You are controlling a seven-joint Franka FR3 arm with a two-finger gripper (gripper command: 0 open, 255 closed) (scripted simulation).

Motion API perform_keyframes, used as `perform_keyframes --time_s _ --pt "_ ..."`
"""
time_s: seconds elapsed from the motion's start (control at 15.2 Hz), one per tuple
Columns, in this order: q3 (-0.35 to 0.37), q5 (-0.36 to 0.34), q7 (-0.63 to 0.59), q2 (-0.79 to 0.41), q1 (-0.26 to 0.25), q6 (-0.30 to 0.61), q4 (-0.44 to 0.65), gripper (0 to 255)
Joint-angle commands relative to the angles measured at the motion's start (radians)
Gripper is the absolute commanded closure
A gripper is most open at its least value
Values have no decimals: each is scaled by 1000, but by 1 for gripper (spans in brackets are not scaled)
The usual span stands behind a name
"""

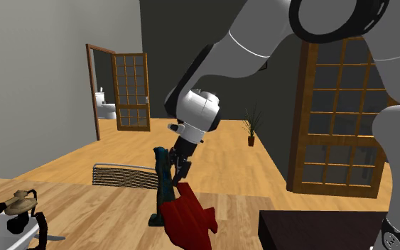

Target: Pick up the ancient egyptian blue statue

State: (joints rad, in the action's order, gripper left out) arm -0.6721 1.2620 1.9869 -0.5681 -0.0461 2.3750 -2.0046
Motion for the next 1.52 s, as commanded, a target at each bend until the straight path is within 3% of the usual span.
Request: perform_keyframes --time_s 0.0,0.07,0.66,1.45 --pt "7 13 9 -11 5 3 4 0" --pt "8 14 10 -9 2 6 0 255" --pt "7 13 9 -12 5 3 5 255" --pt "-75 -139 -117 114 -61 -30 -17 255"
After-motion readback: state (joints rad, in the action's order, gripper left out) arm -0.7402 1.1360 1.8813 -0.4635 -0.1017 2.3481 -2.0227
